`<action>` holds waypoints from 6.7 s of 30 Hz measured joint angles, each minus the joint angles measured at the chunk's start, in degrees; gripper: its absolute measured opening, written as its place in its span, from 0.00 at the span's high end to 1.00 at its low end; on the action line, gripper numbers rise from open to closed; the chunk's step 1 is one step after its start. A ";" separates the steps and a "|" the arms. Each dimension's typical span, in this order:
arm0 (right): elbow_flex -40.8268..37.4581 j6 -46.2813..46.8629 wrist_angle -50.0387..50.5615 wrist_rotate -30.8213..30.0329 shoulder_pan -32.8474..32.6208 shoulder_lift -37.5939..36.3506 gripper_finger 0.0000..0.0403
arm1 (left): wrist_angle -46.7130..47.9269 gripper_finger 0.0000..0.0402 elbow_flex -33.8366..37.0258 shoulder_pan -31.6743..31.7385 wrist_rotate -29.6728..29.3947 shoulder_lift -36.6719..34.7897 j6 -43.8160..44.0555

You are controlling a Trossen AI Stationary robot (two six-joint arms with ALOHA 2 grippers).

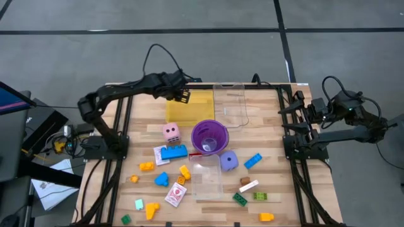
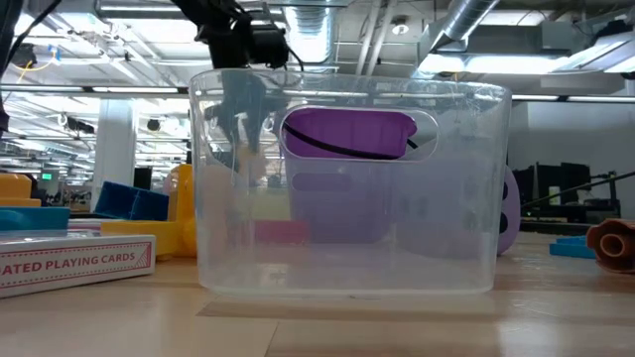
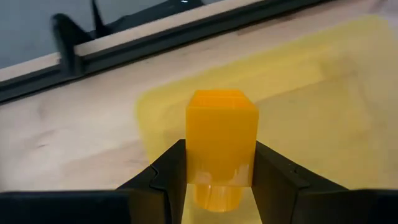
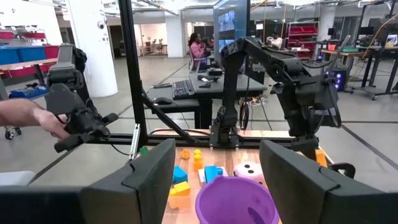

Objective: Pick & Place Toys
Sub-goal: Put the yellow game piece into the yellow bin, then put the orange deck of cards into the bottom transparent bin

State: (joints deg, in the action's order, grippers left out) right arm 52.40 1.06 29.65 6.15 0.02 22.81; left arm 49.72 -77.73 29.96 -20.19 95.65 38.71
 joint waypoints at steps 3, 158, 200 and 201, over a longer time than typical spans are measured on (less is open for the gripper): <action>0.00 0.00 0.06 0.00 0.02 0.00 0.43 | 0.46 0.66 0.09 0.43 -1.08 0.20 0.78; -0.13 21.58 12.06 -0.62 -23.88 34.23 0.43 | -60.94 0.58 28.83 -34.28 24.31 -32.30 -50.28; -0.17 26.62 4.24 -10.75 -37.56 63.82 0.57 | -62.78 0.58 28.79 -34.24 24.33 -32.27 -50.46; -0.17 26.43 3.95 -10.75 -37.58 63.82 0.57 | -62.78 0.58 28.79 -34.24 24.34 -32.29 -50.46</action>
State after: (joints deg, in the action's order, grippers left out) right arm 52.23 27.49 33.60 -4.60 -37.56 86.63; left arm -13.06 -48.95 -4.27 4.14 63.36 -11.75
